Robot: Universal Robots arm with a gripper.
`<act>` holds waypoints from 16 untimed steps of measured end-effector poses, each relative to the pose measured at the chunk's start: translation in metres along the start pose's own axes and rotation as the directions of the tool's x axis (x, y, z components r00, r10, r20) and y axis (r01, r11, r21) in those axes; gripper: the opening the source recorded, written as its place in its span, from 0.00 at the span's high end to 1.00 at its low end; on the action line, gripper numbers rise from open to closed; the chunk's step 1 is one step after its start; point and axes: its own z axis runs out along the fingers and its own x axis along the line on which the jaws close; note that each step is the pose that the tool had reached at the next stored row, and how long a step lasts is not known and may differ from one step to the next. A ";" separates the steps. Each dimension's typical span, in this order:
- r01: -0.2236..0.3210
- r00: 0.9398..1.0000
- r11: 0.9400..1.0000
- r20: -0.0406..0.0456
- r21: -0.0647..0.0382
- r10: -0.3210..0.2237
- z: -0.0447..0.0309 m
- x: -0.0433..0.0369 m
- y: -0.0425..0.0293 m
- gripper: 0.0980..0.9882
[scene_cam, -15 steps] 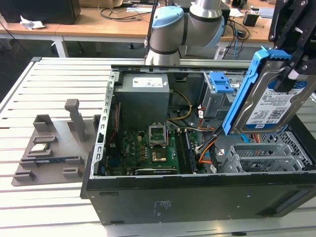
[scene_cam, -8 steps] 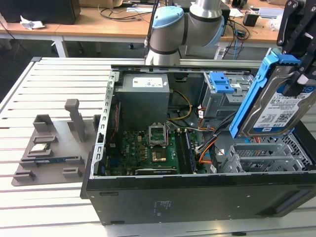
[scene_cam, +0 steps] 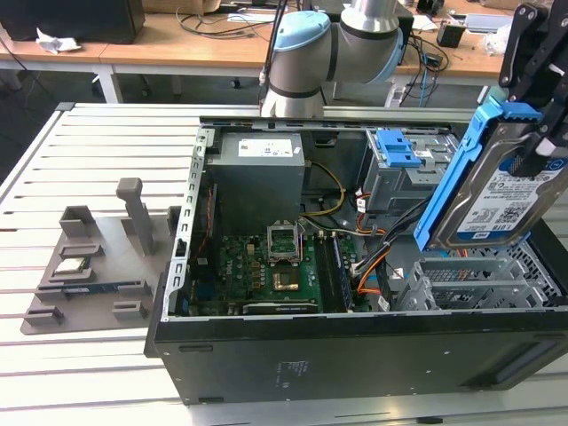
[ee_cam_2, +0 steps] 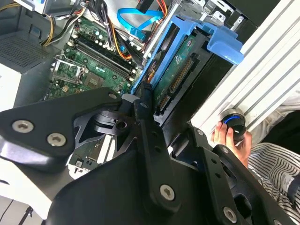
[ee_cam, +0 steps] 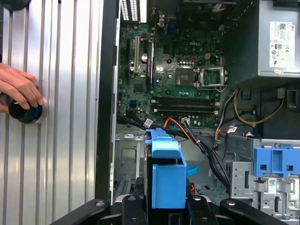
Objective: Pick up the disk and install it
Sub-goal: 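Pick up the disk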
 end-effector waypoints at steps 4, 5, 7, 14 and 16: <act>0.000 1.000 1.000 0.000 0.000 0.000 0.0020 0.0001 -0.0007 0.70; 0.000 1.000 1.000 0.000 0.000 0.000 0.0025 0.0001 -0.0009 0.70; 0.000 1.000 1.000 0.000 0.000 0.000 0.0036 0.0003 -0.0009 0.70; 0.000 1.000 1.000 0.000 0.000 0.000 0.0091 0.0005 -0.0018 0.70; 0.000 1.000 1.000 0.000 0.000 0.000 0.0097 0.0005 -0.0018 0.70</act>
